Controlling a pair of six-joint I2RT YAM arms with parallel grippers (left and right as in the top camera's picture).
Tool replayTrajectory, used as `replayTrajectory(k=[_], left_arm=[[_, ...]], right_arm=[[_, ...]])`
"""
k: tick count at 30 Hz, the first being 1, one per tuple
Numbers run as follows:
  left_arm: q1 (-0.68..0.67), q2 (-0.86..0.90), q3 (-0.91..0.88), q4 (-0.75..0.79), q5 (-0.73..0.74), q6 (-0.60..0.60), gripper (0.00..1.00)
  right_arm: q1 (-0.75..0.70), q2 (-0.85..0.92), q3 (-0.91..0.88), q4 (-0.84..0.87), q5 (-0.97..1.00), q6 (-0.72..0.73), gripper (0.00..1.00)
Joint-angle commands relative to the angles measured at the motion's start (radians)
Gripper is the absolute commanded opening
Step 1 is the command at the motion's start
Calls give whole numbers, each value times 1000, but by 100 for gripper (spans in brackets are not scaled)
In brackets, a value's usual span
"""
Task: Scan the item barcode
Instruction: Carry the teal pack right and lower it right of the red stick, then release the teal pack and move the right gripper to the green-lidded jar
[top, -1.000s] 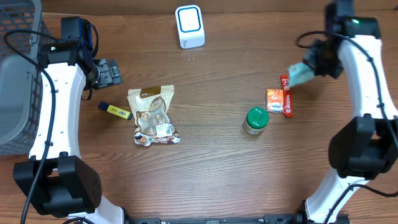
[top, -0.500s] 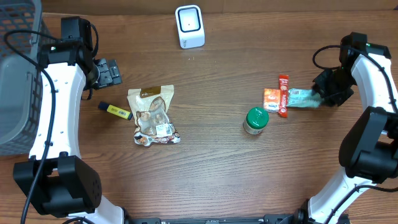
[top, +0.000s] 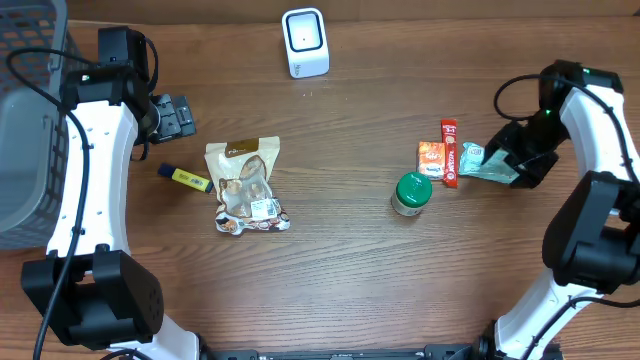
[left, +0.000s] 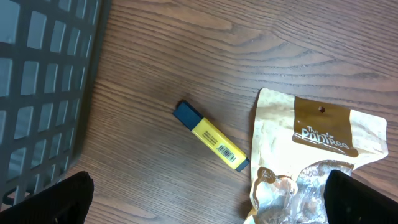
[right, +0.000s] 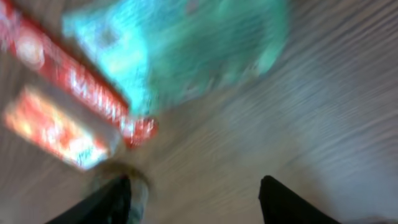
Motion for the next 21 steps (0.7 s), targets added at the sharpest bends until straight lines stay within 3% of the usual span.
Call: replayTrajectory(k=[1,7,21], left_arm=[[-7,-14,0,0,-10,8,100],[-7,-14,0,0,-10,8,100],[-7,-14,0,0,-10,8,100]], right_arm=[[42,-21,23,-31,-75,-108,71],[121,-40,23,-31,-186,-188,92],[354,-206,15,-24,-87,-206,94]])
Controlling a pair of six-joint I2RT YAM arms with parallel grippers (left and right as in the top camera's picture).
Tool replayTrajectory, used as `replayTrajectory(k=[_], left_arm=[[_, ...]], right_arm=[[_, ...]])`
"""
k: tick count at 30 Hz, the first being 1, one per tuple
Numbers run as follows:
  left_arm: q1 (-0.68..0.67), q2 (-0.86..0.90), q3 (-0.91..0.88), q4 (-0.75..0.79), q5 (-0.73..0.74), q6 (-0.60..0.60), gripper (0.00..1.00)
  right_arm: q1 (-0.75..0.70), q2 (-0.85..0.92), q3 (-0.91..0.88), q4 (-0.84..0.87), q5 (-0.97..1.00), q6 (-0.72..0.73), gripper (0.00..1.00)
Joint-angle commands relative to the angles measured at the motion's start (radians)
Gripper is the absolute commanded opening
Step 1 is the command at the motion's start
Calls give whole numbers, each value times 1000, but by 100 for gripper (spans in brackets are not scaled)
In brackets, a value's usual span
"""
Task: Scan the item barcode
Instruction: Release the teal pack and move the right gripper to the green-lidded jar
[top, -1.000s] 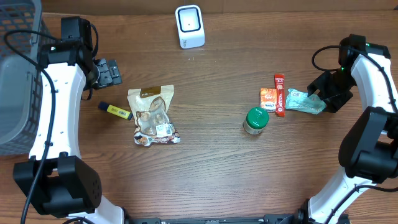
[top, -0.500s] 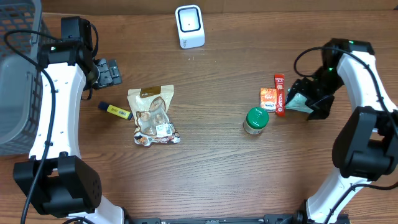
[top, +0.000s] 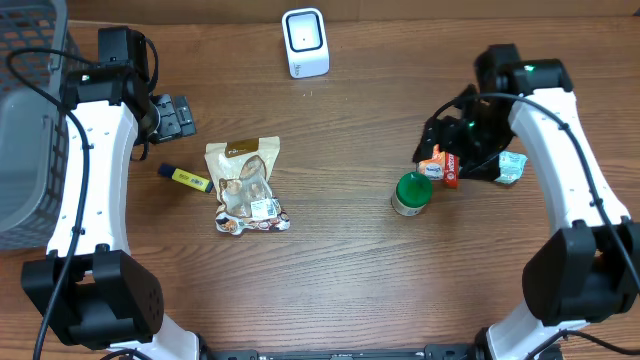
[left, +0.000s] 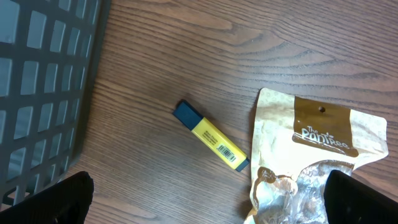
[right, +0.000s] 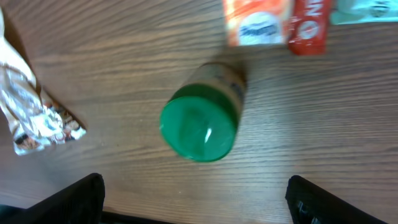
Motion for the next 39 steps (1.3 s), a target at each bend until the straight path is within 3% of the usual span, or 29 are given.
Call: replayTrajectory(k=[1,7,15,20,28,39], left_arm=[[-7,-14,0,0,-10,8,100],[-7,-14,0,0,-10,8,100],[-7,-14,0,0,-10,8,100],[-7,-14,0,0,-10,8,100],[-7,-14,0,0,-10,8,100],[-7,-14,0,0,-10,8,100]], right_arm=[[67,-13,3,14,49,-16,93],[152,-13,-37,70,177,-6,85],[171,-13,-131,138,245,21,86],[171,-12,-238,262,244,12,90],[171,-11,-375,397,244,11,89],[190,-11,-433,474,127,20,65]])
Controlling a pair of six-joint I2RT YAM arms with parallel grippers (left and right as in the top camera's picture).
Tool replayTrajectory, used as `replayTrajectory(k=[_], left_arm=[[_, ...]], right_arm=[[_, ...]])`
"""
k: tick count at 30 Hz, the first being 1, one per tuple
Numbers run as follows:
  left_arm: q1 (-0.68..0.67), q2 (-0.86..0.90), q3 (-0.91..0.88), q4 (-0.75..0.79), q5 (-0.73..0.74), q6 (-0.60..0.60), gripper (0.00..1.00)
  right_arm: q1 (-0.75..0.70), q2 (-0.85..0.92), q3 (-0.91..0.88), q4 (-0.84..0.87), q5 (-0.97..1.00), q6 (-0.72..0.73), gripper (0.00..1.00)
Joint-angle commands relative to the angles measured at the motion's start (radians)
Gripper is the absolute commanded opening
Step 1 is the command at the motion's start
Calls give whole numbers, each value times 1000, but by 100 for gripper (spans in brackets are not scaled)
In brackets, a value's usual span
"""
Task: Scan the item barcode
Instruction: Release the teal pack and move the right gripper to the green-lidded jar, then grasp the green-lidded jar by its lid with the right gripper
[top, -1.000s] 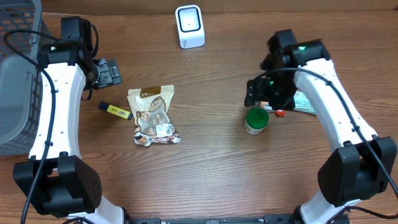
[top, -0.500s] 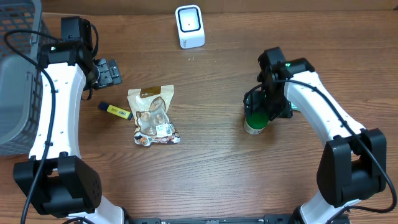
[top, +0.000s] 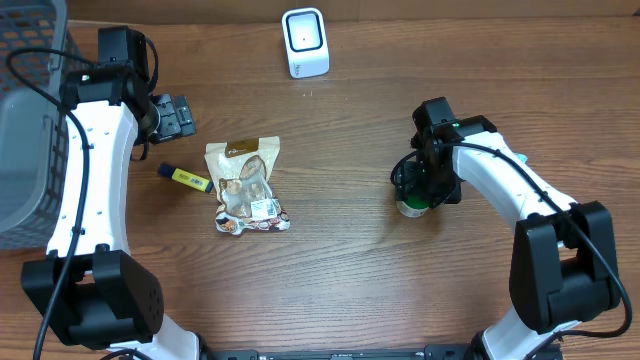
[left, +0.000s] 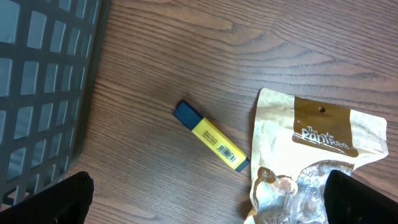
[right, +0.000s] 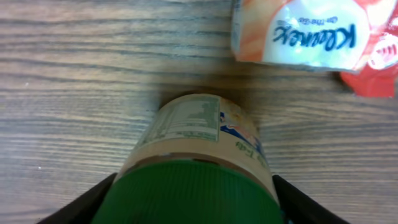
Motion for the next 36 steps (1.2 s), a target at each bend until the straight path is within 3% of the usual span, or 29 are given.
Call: replayTrajectory(k=[1,10,19,23,31,35,36], left_arm=[[-7,-14,0,0,-10,8,100],[-7,-14,0,0,-10,8,100],[-7,-14,0,0,-10,8,100],[-7,-14,0,0,-10,8,100],[-7,-14,0,0,-10,8,100],[-7,-14,0,0,-10,8,100],[-7,-14,0,0,-10,8,100]], right_arm=[[24,-7,-11,28,-108,7,64],[182,-7,-11,204,-126,171,63],[380,-7,-11,275,146,237,63],[410,-7,-11,269,228,238,64],[368,-7,-10,244,215,280,65],[359,-7,-10,225,215,261,75],[359,-7,-10,225,215,253,82]])
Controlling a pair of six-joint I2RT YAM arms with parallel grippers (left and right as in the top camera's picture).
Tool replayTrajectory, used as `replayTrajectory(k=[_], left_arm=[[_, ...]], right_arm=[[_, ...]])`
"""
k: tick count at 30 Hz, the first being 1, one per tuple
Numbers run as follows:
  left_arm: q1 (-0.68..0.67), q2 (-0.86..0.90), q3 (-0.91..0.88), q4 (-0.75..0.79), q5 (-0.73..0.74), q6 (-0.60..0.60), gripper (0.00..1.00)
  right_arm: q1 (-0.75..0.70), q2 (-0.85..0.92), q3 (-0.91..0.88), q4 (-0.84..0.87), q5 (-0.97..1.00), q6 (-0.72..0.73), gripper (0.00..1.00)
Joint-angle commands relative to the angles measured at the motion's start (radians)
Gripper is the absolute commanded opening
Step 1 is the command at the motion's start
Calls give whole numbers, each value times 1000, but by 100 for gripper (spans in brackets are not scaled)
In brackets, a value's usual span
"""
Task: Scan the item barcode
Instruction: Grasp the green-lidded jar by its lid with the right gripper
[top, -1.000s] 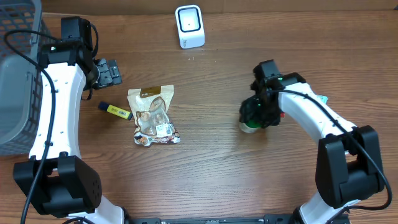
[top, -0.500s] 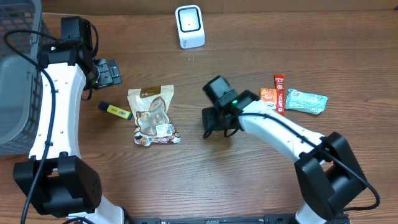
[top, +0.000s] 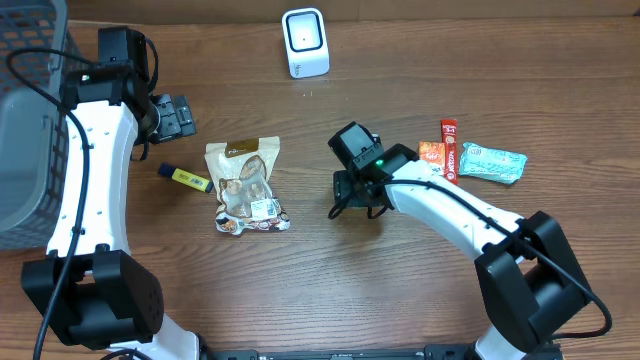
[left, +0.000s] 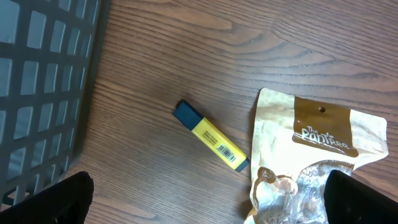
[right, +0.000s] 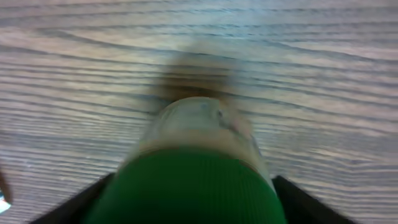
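Observation:
A jar with a green lid (right: 186, 186) and a pale label fills the blurred right wrist view, and my right gripper (right: 189, 208) is shut on it at the lid. From overhead, the right gripper (top: 355, 188) is at mid-table and covers the jar. The white barcode scanner (top: 305, 42) stands at the back centre, well beyond it. My left gripper (top: 176, 117) hangs open at the far left with nothing between its fingers. In the left wrist view, the left gripper (left: 208, 208) is above a yellow highlighter (left: 211, 144).
A grey basket (top: 25, 120) takes up the left edge. The highlighter (top: 185, 177) and a snack pouch (top: 245, 185) lie left of centre. An orange tissue pack (top: 432, 157), a red stick packet (top: 449, 150) and a teal packet (top: 492, 162) lie at the right.
My right gripper, then shut around the jar beside the orange pack, is now further left at mid-table with the jar still in it. The left arm has not moved.
My right gripper was first at the far right over the teal packet. Then it stood open above the green-lidded jar, then down around the jar's lid. Now the jar has left its spot and is with the gripper at mid-table. The left arm stayed still throughout.

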Motion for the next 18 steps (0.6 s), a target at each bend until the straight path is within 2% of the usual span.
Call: replayTrajectory(k=[1,5,11,18], left_arm=[[-7,-14,0,0,-10,8,100],[-7,-14,0,0,-10,8,100],[-7,-14,0,0,-10,8,100],[-7,-14,0,0,-10,8,100]], right_arm=[[-5,-7,-8,4,20,-12,93],[-5,-7,-8,13,20,-11,96],[-5,-6,-10,6,21,-35,90],[-5,-5,-11,25,25,-42,89]])
